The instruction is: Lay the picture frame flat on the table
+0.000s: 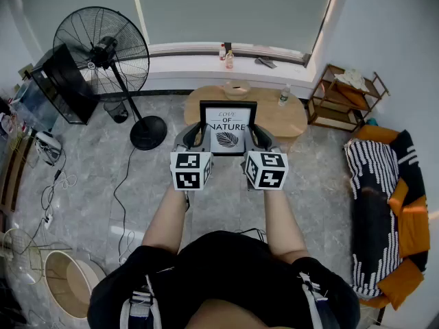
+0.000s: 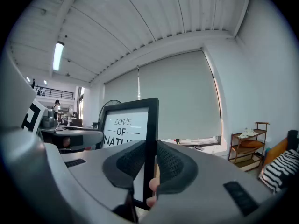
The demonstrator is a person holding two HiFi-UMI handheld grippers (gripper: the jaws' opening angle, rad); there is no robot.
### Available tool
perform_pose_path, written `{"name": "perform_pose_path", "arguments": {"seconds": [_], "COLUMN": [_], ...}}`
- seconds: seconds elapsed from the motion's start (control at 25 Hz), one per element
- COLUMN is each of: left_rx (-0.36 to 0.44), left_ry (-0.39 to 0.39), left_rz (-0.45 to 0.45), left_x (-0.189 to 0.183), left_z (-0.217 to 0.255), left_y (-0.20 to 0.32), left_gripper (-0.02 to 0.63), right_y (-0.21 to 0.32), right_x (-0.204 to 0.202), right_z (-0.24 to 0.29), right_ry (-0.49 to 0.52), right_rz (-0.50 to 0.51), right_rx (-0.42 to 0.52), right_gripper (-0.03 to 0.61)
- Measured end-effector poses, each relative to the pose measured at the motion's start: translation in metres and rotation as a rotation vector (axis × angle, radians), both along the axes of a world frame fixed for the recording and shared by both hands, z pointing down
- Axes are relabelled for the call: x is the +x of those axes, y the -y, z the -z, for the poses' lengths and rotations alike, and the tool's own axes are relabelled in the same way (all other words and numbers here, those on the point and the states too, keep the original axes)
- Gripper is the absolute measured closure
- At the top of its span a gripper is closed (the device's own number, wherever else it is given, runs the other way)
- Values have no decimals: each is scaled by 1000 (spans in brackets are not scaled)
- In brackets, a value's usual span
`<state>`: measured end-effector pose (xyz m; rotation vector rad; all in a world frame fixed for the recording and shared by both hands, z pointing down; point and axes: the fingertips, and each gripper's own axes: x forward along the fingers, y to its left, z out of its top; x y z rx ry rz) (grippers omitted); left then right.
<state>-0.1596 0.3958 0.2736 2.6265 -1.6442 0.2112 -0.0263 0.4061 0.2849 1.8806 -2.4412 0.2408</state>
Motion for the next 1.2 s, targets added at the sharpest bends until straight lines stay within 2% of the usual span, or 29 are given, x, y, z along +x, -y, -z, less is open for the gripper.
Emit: {"name": "perform_pose_path", "arguments": {"seconds": [0.52, 1.04, 1.2], "left_rx": [-16, -10, -23], "left_ry": [1, -8, -12], "left_rz": [8, 41, 62], "left_x": [38, 126, 141], "left_z": [-2, -12, -20], "left_y": [9, 44, 53], "left_gripper": [531, 526, 526], "right_y": [11, 52, 63], "right_x": [39, 127, 143], "right_z": [-3, -11, -17], "right_ry": [20, 37, 43], "right_rz": [12, 49, 60], "right_rx": [11, 12, -3], "right_gripper": [492, 492, 492]}}
